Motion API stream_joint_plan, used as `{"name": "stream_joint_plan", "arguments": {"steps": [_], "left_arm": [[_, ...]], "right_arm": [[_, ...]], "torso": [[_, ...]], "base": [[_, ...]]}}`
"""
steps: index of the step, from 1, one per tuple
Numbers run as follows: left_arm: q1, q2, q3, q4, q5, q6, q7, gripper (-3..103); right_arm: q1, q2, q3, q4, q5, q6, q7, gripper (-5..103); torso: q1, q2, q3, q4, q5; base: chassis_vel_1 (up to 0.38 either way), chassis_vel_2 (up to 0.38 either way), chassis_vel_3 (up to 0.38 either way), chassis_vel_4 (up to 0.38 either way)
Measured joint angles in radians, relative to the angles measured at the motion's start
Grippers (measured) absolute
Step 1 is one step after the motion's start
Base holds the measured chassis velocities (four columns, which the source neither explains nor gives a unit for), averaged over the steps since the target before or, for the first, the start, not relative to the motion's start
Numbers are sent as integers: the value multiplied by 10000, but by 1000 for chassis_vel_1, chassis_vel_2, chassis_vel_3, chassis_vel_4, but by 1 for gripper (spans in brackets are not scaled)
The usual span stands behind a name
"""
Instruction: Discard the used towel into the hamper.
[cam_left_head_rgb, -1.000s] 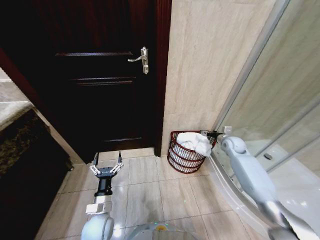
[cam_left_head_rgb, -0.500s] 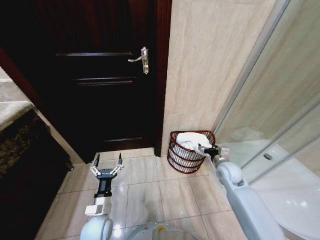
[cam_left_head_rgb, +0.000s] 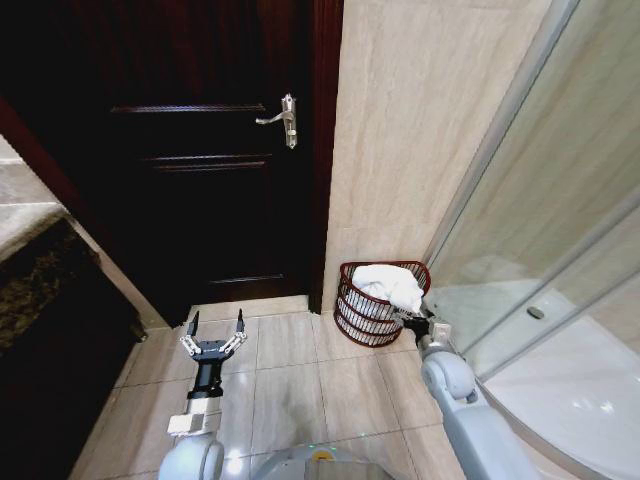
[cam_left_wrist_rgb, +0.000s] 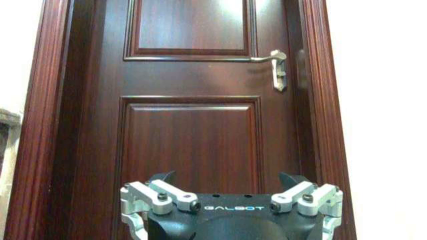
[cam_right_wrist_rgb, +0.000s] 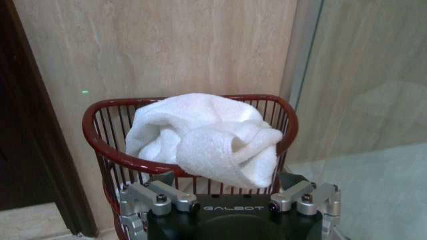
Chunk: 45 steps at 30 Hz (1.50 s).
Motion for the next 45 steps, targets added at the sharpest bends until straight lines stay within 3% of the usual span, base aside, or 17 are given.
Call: {"name": "stream_joint_plan", "arguments": {"steps": [2,12,19,22,23,25,28,29,32,45], "left_arm": [[37,-11,-7,-7,-2,-33,3,100],[163,-5,-114,-22,-92,-173,12,100],[196,53,-144,-116,-221,-193,14,100],[198,79,-159,-117,-266,-197,12,100],[198,104,-177,-117,-298,-202,10,100],[197,116,-190,-115,-311,-206,10,100],[173,141,-222,-78,-354,-216,9,100],[173,141,-222,-78,-354,-216,9,100],[151,143,-222,-40,-357,-219,9,100],[176,82,-289,17,-343,-262,8,100]], "right_arm": [[142,34,-51,-211,-72,257,-133,103],[198,61,-95,-230,-160,332,-254,79],[279,53,-87,-318,-183,316,-242,47],[349,45,-87,-358,-173,306,-231,41],[403,43,-87,-395,-168,303,-214,30],[422,43,-87,-406,-160,301,-207,30],[460,49,-87,-469,-146,298,-198,14],[460,49,-87,-469,-146,298,-198,14],[498,62,-87,-559,-145,323,-198,2],[1608,-392,-125,-1159,215,415,-136,0]], "torso": [[0,0,0,1,0],[0,0,0,1,0],[0,0,0,0,0],[0,0,0,0,0],[0,0,0,1,0],[0,0,0,0,0],[0,0,0,0,-1],[0,0,0,0,-1],[0,0,0,0,0],[0,0,1,0,1]], "base": [[0,0,0,0],[0,0,0,0],[0,0,0,0],[0,0,0,0],[0,0,0,0],[0,0,0,0],[0,0,0,0],[0,0,0,0],[0,0,0,0],[0,0,0,0]]}}
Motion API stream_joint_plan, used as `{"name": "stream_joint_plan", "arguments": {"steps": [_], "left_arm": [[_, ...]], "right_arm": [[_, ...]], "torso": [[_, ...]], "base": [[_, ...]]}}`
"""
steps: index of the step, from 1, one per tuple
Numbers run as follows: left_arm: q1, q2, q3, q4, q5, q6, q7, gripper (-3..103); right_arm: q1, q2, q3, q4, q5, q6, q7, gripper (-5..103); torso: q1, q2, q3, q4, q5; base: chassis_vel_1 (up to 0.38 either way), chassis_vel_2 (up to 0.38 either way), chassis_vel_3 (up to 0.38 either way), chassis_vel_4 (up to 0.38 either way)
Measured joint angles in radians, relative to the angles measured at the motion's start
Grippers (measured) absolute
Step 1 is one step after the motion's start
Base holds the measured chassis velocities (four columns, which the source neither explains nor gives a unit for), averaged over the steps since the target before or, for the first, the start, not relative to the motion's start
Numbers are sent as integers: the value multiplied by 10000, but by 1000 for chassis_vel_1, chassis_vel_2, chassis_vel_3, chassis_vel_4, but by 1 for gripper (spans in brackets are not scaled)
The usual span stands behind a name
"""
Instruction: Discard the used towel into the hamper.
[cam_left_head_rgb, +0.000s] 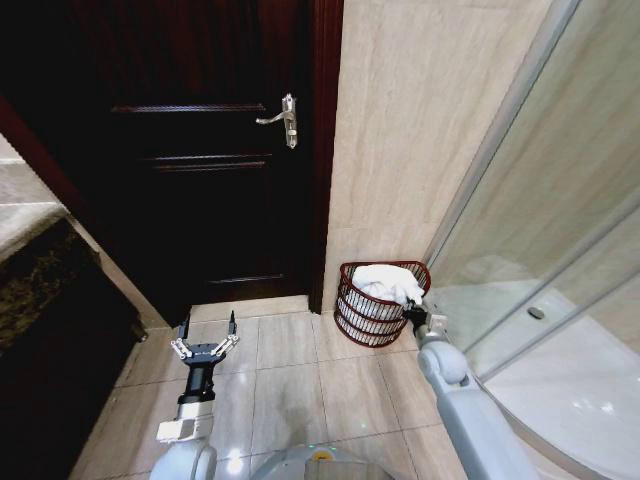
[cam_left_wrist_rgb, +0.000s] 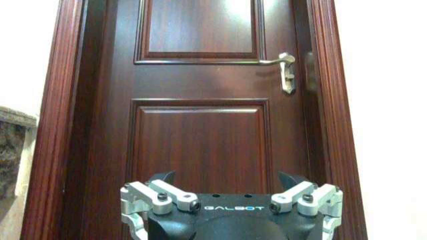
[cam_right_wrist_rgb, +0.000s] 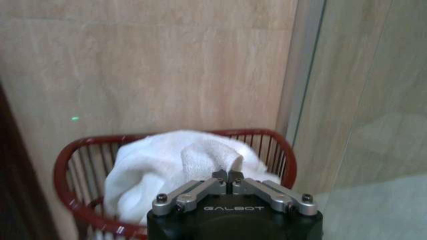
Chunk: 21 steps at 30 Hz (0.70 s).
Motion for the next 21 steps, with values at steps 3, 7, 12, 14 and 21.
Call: {"name": "stream_joint_plan", "arguments": {"steps": [3,7,12,14,21], "left_arm": [[5,-15,-37,0,0,-5,0,100],[31,-81,-94,23,17,-50,0,100],[44,-137,-103,75,46,-81,0,100],[42,-148,-109,86,52,-85,0,100],[1,-189,-172,185,56,-103,-5,100]], "right_arm": [[357,-132,-53,-250,87,-12,2,0],[1429,-417,-275,-986,410,1,-17,0],[2135,-499,-521,-1455,735,9,-217,0],[2242,-498,-576,-1552,767,9,-328,0],[2930,-364,-1038,-2624,642,-249,-1148,0]], "torso": [[0,0,0,0,-1],[0,-1,0,0,-1],[0,0,0,1,-2],[0,-1,1,1,-1],[1,0,1,0,-1]], "base": [[0,0,0,0],[0,0,0,0],[0,0,0,0],[0,0,0,0],[0,0,0,0]]}}
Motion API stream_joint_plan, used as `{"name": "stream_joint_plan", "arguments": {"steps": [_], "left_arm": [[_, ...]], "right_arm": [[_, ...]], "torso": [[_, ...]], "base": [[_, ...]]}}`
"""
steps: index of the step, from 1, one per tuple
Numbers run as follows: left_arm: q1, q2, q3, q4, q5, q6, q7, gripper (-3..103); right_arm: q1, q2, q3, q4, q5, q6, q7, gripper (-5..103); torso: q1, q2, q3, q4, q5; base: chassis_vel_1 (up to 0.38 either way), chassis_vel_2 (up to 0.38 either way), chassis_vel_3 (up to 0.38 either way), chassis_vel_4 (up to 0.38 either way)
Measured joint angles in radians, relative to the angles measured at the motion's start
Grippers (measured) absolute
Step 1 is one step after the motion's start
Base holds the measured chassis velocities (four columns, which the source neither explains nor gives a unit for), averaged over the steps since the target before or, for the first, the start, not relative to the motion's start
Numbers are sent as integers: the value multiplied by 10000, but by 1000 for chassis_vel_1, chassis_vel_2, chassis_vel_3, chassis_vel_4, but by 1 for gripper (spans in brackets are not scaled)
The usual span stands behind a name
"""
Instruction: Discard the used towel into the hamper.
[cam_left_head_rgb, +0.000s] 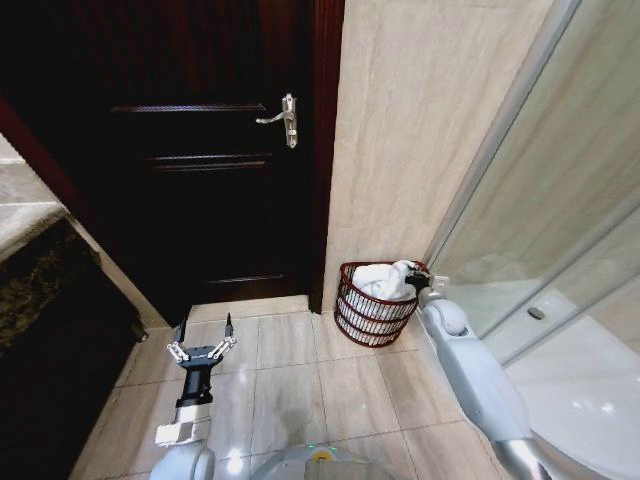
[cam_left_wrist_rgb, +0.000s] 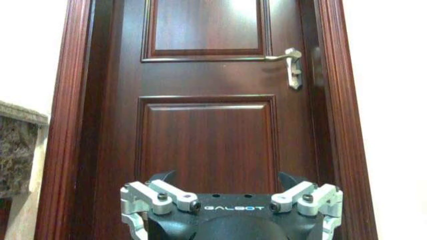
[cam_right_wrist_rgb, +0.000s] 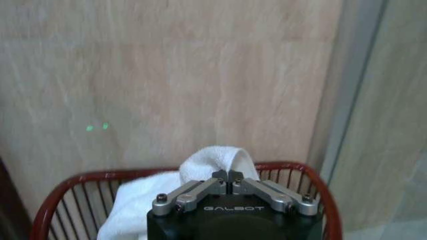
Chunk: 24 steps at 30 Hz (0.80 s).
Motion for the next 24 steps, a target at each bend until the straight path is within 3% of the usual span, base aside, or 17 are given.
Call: {"name": "stream_joint_plan", "arguments": {"steps": [3,5,7,8,13,24], "left_arm": [[-2,-24,-19,61,0,-42,-2,100],[5,-49,-68,61,-9,-64,-7,100],[7,-56,-87,59,-17,-64,-8,100],[7,-68,-140,47,-35,-70,-11,100],[14,-167,-255,122,-60,-163,-15,100],[131,-384,-483,-75,-93,-247,-20,100]], "right_arm": [[350,8,-174,-416,-45,-310,-255,0],[689,-69,-319,-666,167,-1069,-369,0],[751,-97,-350,-695,232,-1270,-394,0],[982,-196,-421,-820,489,-2003,-571,0],[1748,-314,-673,-1604,1307,-3363,-1129,0],[2756,-208,-1268,-3442,985,-3454,-2628,0]], "torso": [[0,0,0,0,1],[0,0,0,1,0],[0,0,0,2,0],[0,0,0,0,1],[0,0,-1,-1,-1],[0,0,-2,0,-1]], "base": [[0,0,0,0],[0,0,0,0],[0,0,0,0],[0,0,0,0],[0,0,0,0],[0,0,0,0]]}}
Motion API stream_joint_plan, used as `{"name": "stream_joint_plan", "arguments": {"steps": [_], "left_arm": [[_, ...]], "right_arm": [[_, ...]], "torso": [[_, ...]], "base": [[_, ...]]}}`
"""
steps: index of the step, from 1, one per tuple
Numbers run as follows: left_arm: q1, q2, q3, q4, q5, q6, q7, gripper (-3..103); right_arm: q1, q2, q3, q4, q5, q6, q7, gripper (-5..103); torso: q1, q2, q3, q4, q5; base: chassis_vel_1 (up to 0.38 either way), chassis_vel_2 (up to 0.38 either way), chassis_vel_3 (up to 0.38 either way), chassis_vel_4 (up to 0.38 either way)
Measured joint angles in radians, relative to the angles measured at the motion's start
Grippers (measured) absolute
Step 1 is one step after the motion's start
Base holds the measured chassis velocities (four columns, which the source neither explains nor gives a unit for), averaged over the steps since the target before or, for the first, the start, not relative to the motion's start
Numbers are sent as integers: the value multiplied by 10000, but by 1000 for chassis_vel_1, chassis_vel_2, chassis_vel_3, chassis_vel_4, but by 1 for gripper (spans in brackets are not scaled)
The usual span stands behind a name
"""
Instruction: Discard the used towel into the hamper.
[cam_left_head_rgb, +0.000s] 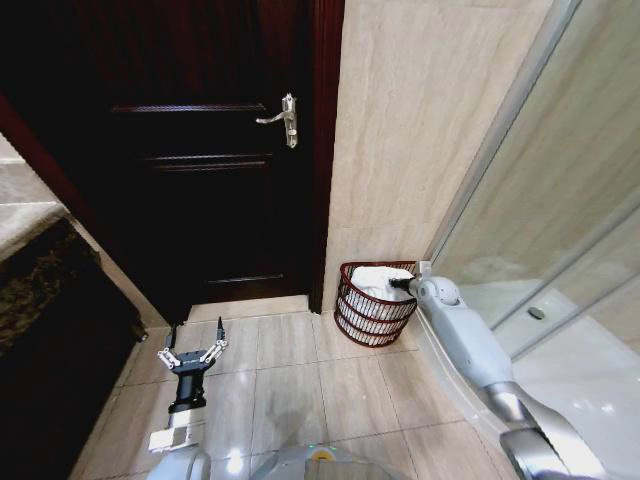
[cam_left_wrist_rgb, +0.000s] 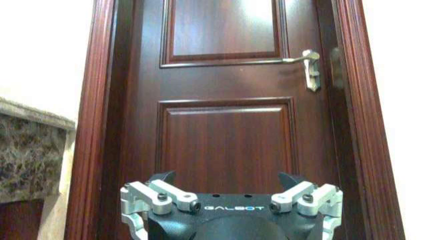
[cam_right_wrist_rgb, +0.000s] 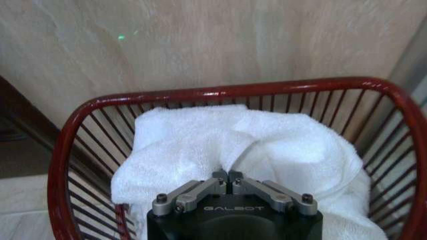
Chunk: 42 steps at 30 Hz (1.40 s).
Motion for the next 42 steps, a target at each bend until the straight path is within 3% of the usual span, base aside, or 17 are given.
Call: {"name": "stream_joint_plan", "arguments": {"steps": [2,11,24,26,28,29,30,31,32,34,35,42], "left_arm": [[24,-25,-65,-135,-7,0,-1,100],[123,-28,-291,-160,-75,-156,-1,100],[237,-24,-447,-110,-109,-305,9,100],[237,-24,-425,-110,-98,-305,12,100],[209,-23,-354,-116,-71,-302,18,100],[196,-22,-327,-125,-57,-293,20,100],[180,-21,-273,-147,-30,-272,20,100],[180,-21,-273,-147,-30,-272,20,100],[169,-21,-204,-166,9,-250,22,100],[159,-20,-111,-197,64,-217,22,100],[159,-20,-111,-197,64,-217,22,100],[104,-21,21,-320,63,-26,7,100]], "right_arm": [[280,158,-1,-718,-546,0,-720,0],[692,750,249,-2134,-1723,140,-1477,0],[810,926,487,-2915,-2329,830,-1896,-3],[744,894,484,-2784,-2258,842,-1831,1],[511,715,479,-2228,-1885,901,-1529,12],[428,640,473,-2003,-1713,935,-1400,12],[323,520,471,-1659,-1475,957,-1191,22],[323,520,471,-1659,-1475,957,-1191,22],[218,397,471,-1281,-1177,972,-934,22],[78,219,506,-667,-766,959,-534,33],[78,219,506,-667,-766,959,-534,33],[-793,-440,665,1959,298,810,938,60]], "torso": [[0,0,0,0,0],[0,1,-1,0,0],[-1,1,0,0,1],[-1,1,1,1,3],[0,0,2,1,4],[0,0,2,-1,4],[0,0,3,0,7],[0,0,3,0,7],[0,0,3,-1,6],[0,-1,3,0,6],[0,-1,3,0,6],[0,-1,2,1,2]], "base": [[0,0,0,0],[0,0,0,0],[0,0,0,0],[0,0,0,0],[0,0,0,0],[0,0,0,0],[0,0,0,0],[0,0,0,0],[0,0,0,0],[0,0,0,0],[0,0,0,0],[0,0,0,0]]}}
